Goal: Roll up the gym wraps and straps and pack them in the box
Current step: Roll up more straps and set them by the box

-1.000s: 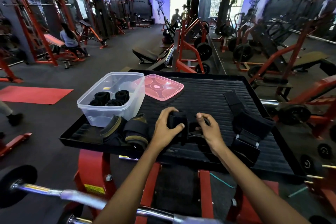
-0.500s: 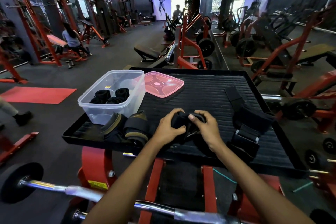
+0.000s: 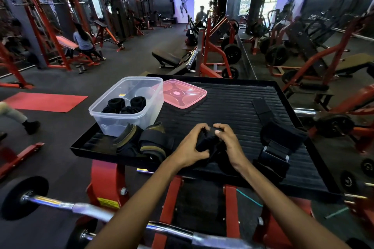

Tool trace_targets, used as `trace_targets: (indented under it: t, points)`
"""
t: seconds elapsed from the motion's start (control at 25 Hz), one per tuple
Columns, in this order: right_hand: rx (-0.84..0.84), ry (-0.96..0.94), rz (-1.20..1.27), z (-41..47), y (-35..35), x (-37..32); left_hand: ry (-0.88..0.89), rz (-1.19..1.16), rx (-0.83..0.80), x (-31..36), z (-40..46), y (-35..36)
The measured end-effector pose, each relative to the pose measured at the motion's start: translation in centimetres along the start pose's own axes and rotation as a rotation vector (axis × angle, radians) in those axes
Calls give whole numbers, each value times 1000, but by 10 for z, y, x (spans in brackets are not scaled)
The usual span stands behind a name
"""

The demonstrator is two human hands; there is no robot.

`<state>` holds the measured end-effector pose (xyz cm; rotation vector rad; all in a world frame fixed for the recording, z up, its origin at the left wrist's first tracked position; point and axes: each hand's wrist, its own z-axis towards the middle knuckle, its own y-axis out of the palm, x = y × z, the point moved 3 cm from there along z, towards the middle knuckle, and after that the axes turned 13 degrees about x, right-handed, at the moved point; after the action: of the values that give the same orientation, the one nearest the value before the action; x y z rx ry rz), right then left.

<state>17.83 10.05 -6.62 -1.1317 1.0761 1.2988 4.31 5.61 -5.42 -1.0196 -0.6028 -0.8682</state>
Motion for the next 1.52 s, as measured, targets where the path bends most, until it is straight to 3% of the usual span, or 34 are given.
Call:
trace_targets:
  t: [0.28, 0.4, 0.52, 0.6, 0.72, 0.8, 0.88, 1.04, 1.12, 1.32, 1.52]
  points:
    - [-69, -296, -303, -4, 4, -19, 66, 25, -35, 4, -1, -1]
    - [-119, -309, -367, -7, 2, -18, -70, 9, 10, -2, 2, -3]
    - [15, -310, -291, -12, -6, -18, -230, -1, 66, -12, 5, -4]
    - [77, -372, -281, -13, -8, -21, -371, -252, 29, -16, 5, -4]
    - [131, -553, -244, -19, -11, -29, -611, -868, -16, -10, 3, -8]
    - [85, -618, -235, -22, -11, -31, -719, -1022, -28, -10, 4, -8]
    - [-33, -524, -171, -23, -7, -30, -765, -955, 20, -16, 5, -8]
    - [-81, 151, 317, -14, 0, -16, -667, -751, 107, -21, 8, -3]
    - [-76, 348, 392, -13, 0, -10, -634, -690, 170, -18, 9, -1]
    - [-119, 483, 481, -13, -5, -14, -568, -618, 289, -11, 6, -11]
    - [-197, 416, 566, -42, 1, -26, -626, -828, 146, 9, -20, -10]
